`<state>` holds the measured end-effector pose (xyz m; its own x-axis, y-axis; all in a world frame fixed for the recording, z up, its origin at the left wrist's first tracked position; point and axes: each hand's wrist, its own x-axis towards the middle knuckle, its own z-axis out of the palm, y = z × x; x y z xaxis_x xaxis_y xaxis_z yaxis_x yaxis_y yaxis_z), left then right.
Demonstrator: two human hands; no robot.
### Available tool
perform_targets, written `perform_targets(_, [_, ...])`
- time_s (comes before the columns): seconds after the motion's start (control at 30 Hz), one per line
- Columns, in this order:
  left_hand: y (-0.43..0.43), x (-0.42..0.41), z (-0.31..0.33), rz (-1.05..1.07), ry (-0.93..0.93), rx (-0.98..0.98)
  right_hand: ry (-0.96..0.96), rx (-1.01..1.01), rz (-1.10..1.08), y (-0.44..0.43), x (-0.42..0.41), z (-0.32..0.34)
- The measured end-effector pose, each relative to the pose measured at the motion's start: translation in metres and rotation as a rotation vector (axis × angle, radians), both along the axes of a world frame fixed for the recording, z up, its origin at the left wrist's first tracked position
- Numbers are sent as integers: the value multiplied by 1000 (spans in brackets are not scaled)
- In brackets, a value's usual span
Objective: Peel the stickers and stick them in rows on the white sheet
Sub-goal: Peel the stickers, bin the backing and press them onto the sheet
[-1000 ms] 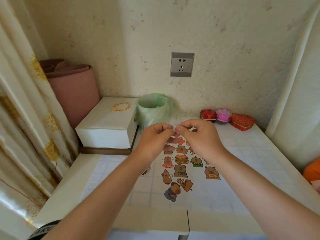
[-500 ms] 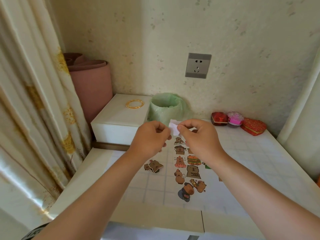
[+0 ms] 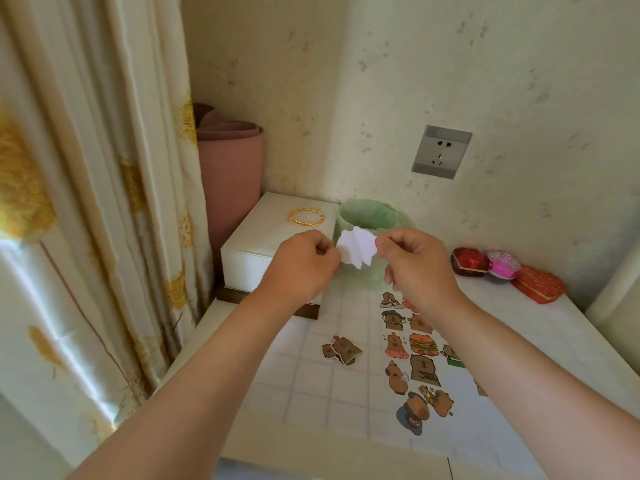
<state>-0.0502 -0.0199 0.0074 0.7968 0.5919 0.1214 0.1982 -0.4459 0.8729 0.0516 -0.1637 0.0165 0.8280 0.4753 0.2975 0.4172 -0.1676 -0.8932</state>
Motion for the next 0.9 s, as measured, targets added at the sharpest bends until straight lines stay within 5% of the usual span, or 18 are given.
perform_targets(0.2, [23, 2, -6, 95, 57, 37, -118, -20, -163, 45, 52, 13])
perform_targets(0.33, [24, 2, -5, 46, 84, 5, -351, -292, -211, 64, 84, 14])
perform_targets(0.47, [21, 3, -4, 31, 77, -32, -385, -536, -182, 67, 102, 8])
perform_targets(0.73, [4, 5, 5, -16, 53, -282, -571, -235, 23, 24, 51, 6])
perform_targets(0.9, [-22, 10, 8, -70, 98, -454, -851, -322, 142, -22, 17, -7])
